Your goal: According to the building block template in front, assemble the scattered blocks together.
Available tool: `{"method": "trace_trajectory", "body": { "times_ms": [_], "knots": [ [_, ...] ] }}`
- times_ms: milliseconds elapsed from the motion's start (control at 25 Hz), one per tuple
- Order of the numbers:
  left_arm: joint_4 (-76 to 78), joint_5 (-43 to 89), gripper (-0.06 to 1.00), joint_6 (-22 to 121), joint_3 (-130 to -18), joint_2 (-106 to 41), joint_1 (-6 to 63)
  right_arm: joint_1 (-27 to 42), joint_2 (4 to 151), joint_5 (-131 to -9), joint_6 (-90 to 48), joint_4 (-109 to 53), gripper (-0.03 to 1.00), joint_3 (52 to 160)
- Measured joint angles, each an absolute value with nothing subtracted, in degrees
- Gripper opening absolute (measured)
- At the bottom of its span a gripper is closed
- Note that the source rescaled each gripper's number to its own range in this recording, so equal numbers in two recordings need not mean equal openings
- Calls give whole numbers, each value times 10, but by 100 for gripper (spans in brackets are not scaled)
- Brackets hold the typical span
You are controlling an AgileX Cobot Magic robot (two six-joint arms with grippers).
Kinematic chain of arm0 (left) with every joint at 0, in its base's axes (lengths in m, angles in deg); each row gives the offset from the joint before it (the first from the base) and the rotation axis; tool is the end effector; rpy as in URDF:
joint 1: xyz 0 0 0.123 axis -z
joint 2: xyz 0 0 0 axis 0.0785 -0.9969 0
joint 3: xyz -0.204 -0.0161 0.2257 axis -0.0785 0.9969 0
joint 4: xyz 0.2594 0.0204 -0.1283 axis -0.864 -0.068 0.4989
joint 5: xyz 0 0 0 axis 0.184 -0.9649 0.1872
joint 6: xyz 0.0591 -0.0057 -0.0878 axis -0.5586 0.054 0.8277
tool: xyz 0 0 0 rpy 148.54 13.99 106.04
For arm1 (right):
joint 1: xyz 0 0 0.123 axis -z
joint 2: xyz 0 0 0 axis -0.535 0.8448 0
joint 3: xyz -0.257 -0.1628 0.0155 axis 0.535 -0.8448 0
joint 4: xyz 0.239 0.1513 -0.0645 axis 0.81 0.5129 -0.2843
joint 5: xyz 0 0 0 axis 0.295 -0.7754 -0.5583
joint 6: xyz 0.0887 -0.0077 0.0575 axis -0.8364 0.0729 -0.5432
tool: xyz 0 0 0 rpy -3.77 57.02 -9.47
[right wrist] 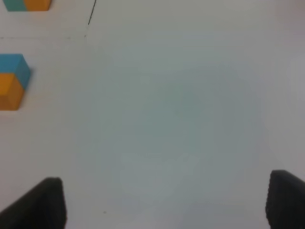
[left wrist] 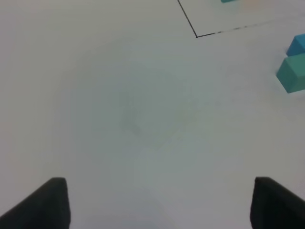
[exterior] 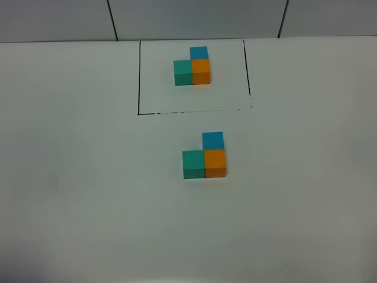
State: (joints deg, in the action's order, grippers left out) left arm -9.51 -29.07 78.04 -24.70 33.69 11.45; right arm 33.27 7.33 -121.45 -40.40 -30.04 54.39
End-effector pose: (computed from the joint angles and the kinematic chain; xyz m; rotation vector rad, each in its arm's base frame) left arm 0.0432 -0.0098 0.3027 0.2268 2.0379 -0.0730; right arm 0.0319 0.0083 0.2877 -0.0520 2.0898 0.0686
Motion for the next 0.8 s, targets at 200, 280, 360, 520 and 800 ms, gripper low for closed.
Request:
{"method": "trace_trajectory", "body": {
  "times_ms": [200, 280, 360, 520, 800],
  "knots": [
    [-93, -316, 72, 776, -238, 382, 115, 333, 73, -1215, -404, -300, 72, 544],
    [-93, -320, 72, 776, -235, 401, 115, 333, 73, -1215, -404, -300, 72, 544],
    [-93, -325, 72, 776, -234, 408, 115, 333, 73, -1215, -404, -300, 72, 544],
    [-93, -325, 72, 776, -234, 408, 115, 333, 73, -1215, -404, -300, 72, 544],
    [-93, -327, 72, 776, -234, 408, 115, 333, 73, -1215, -404, -300, 72, 544]
  ]
}}
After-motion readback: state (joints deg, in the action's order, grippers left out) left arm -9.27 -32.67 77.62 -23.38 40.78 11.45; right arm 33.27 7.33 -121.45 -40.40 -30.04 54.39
